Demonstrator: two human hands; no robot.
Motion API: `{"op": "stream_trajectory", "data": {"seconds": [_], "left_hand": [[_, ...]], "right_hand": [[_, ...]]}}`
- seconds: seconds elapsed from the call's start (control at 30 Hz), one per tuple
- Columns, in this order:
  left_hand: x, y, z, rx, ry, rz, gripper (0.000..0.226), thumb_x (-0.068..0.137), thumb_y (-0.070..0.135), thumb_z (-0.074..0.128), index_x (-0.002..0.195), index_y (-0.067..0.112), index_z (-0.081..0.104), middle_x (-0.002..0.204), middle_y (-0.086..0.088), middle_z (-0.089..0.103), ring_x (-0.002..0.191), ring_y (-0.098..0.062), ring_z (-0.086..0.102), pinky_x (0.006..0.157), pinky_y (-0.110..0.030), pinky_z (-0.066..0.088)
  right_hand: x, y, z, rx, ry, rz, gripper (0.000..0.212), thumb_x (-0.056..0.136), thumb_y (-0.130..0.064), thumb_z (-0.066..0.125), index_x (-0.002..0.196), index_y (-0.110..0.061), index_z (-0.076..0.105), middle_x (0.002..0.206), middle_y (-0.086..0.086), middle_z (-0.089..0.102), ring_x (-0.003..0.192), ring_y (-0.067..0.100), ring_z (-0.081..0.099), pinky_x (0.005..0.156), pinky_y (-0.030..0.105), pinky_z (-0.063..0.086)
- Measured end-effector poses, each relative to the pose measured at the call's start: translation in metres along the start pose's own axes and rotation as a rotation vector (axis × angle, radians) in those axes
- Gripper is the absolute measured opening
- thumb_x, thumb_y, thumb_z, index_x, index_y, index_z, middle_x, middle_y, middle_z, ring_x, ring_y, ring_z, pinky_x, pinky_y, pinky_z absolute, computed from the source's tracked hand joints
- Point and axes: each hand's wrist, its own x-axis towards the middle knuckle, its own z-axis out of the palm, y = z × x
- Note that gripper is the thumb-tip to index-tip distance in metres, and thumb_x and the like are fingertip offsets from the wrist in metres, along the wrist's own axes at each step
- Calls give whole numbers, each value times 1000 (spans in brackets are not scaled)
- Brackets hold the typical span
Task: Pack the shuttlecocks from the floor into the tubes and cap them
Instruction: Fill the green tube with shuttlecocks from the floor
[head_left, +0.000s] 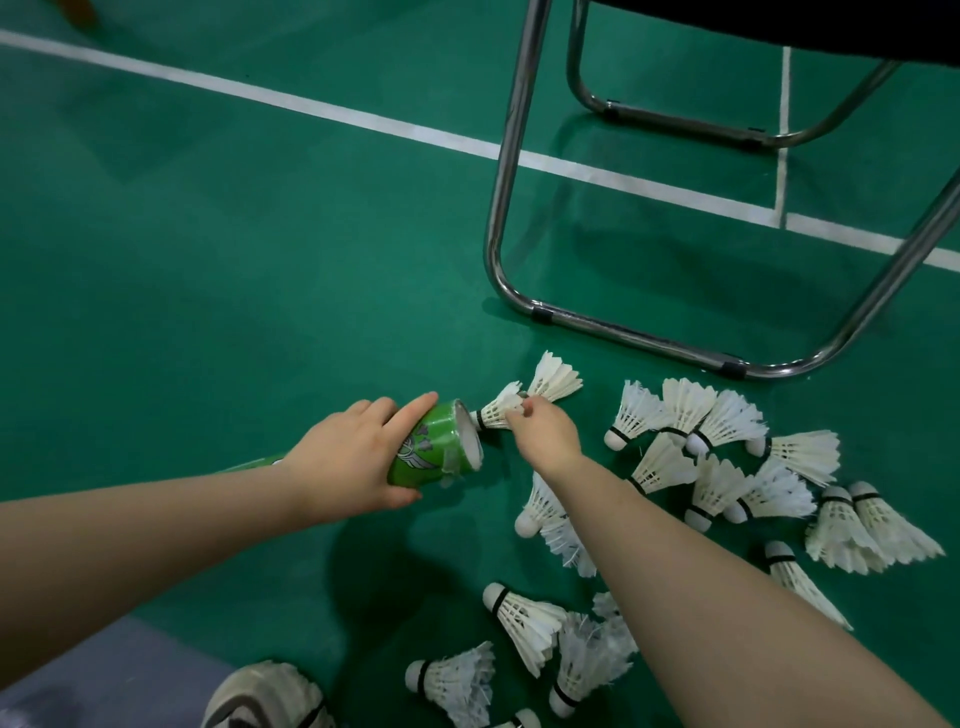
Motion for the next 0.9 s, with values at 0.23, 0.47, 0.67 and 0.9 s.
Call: {"op": "stream_trajectory", "data": {"seconds": [0.23, 0.47, 0.67, 0.9], "left_hand": [[-2, -1, -4, -26, 0, -39, 102, 75, 63, 58, 149, 29, -4, 125, -3, 45, 114, -23, 45, 96, -35, 41], [-4, 7, -5, -111, -17, -120, 101, 73, 63, 60, 148, 31, -1, 119, -1, 47, 113, -21, 46, 91, -32, 44], [2, 31, -15, -192, 45, -95, 101, 71, 63, 62, 147, 31, 3, 120, -2, 49, 112, -22, 48, 91, -33, 44], [9, 62, -21, -185, 57, 7, 102, 70, 61, 64, 148, 30, 6, 118, -3, 49, 112, -23, 48, 92, -35, 44]], "right_hand": [[-20, -10, -7, 302, 147, -62, 22, 96, -27, 40, 94, -14, 58, 76, -2, 54, 68, 17, 51, 64, 31, 43], [-55, -17, -40, 543, 203, -194, 27, 94, -19, 43, 67, -19, 46, 61, -5, 40, 52, 9, 31, 49, 25, 26], [-81, -7, -51, 490, 27, -286, 26, 94, -22, 47, 69, -21, 54, 63, -6, 46, 58, 11, 38, 59, 29, 33], [-95, 0, -64, 575, -380, -271, 26, 89, -20, 56, 99, 2, 66, 93, 13, 64, 82, 14, 56, 83, 20, 45]]}}
